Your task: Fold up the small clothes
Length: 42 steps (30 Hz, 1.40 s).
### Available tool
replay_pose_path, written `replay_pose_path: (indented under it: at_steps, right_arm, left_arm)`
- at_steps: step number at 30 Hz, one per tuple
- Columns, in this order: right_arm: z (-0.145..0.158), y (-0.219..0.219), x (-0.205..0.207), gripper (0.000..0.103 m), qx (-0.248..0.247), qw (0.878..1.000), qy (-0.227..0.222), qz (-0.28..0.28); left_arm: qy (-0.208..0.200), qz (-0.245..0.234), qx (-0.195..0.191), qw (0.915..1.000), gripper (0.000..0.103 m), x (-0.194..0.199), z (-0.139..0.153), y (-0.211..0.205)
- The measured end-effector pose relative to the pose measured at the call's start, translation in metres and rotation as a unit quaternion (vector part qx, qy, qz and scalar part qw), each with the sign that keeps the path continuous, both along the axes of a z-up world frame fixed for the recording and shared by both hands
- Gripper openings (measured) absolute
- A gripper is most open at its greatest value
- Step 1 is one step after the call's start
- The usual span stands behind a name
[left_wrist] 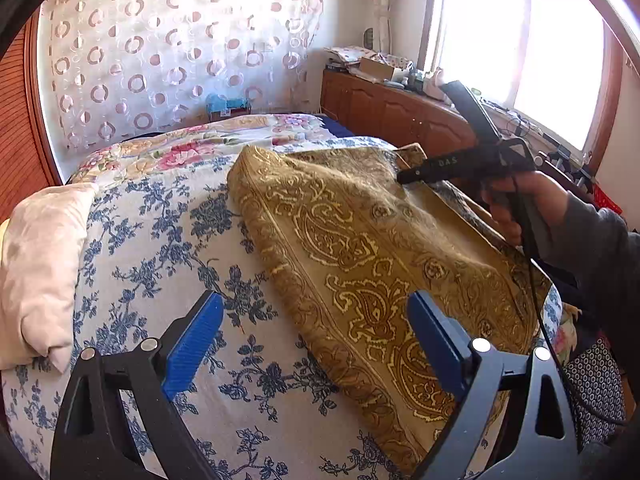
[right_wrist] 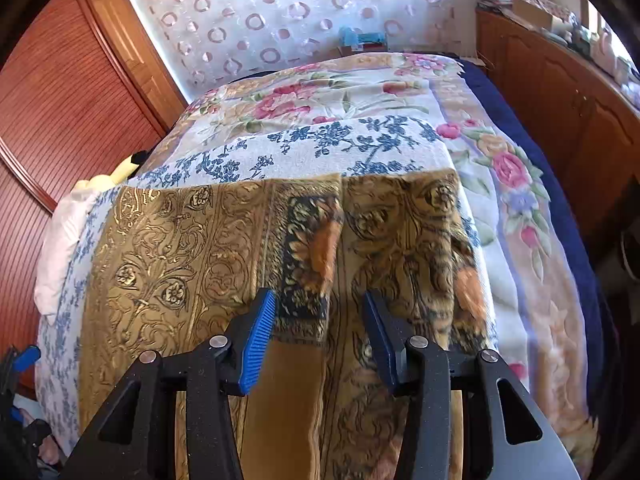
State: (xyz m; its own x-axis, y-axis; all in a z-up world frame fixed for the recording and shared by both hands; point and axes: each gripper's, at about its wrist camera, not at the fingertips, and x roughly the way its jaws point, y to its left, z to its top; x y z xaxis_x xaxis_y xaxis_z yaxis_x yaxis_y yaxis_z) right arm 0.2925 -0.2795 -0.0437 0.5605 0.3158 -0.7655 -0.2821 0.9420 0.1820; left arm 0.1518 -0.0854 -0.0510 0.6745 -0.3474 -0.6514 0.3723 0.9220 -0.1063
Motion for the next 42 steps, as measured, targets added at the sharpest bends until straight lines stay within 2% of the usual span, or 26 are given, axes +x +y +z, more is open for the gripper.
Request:
replay_pose_path:
  at_steps: [1, 2, 3, 4, 7, 11, 13, 16, 19, 20, 21, 27, 30, 34, 37, 39, 42]
  right_arm:
    - [0.002, 0.002, 0.0, 0.039, -0.005, 1.0, -0.007, 0.005]
    - [0.003, 0.004, 0.0, 0.015, -0.005, 1.0, -0.011, 0.014]
    - [0.004, 0.006, -0.001, 0.003, -0.004, 1.0, -0.013, 0.028]
    - [0.005, 0.006, -0.004, 0.002, -0.009, 0.999, -0.02, 0.035]
    - [0.02, -0.006, -0.019, 0.001, -0.018, 0.997, -0.07, 0.035]
    - [0.058, -0.034, -0.027, 0.001, -0.02, 0.992, -0.123, -0.028]
    - [0.062, -0.042, -0.022, 0.001, -0.029, 0.992, -0.117, -0.048]
    - [0.04, -0.037, -0.014, 0.002, -0.045, 0.997, -0.053, -0.018]
    - [0.023, -0.031, -0.027, 0.029, -0.094, 0.994, -0.056, -0.012]
    - [0.02, -0.033, -0.035, 0.033, -0.09, 0.994, -0.06, -0.006]
    - [0.018, -0.033, -0.045, 0.034, -0.086, 0.994, -0.066, -0.003]
    - [0.005, -0.04, -0.13, 0.034, -0.054, 0.995, -0.077, 0.032]
    - [-0.006, -0.039, -0.164, 0.034, -0.07, 0.994, -0.07, 0.044]
    - [-0.019, -0.044, -0.18, 0.034, -0.094, 0.993, -0.058, 0.037]
    - [-0.021, -0.045, -0.175, 0.033, -0.09, 0.994, -0.055, 0.037]
    - [-0.014, -0.042, -0.18, 0.013, -0.083, 0.994, -0.066, 0.039]
    - [0.0, -0.046, -0.193, 0.006, -0.053, 0.992, -0.104, 0.039]
  left_arm:
    - [0.002, 0.0, 0.0, 1.0, 0.094, 0.0, -0.002, -0.001]
    - [0.004, -0.001, 0.0, 1.0, 0.094, -0.001, -0.003, -0.001]
    - [0.005, -0.002, 0.001, 1.0, 0.094, 0.0, -0.005, -0.001]
    - [0.007, -0.002, 0.001, 1.0, 0.094, 0.0, -0.006, -0.002]
    - [0.01, -0.004, 0.0, 0.9999, 0.094, -0.002, -0.009, -0.004]
    - [0.011, -0.009, 0.004, 0.9999, 0.094, -0.005, -0.01, -0.007]
    - [0.012, -0.012, 0.004, 0.9998, 0.094, -0.005, -0.01, -0.009]
    - [0.015, -0.017, 0.004, 0.9997, 0.094, -0.007, -0.011, -0.014]
    - [0.016, -0.024, 0.008, 0.9996, 0.094, -0.011, -0.014, -0.021]
    - [0.017, -0.027, 0.01, 0.9995, 0.094, -0.012, -0.014, -0.023]
    - [0.017, -0.029, 0.012, 0.9994, 0.094, -0.013, -0.016, -0.024]
    - [0.023, -0.031, 0.009, 0.9992, 0.094, -0.016, -0.021, -0.027]
    - [0.026, -0.029, 0.009, 0.9992, 0.094, -0.015, -0.023, -0.028]
    - [0.03, -0.029, 0.009, 0.9991, 0.094, -0.015, -0.024, -0.032]
    - [0.031, -0.031, 0.013, 0.9989, 0.094, -0.016, -0.026, -0.034]
    - [0.031, -0.032, 0.014, 0.9989, 0.094, -0.017, -0.026, -0.035]
    - [0.031, -0.031, 0.014, 0.999, 0.094, -0.018, -0.025, -0.036]
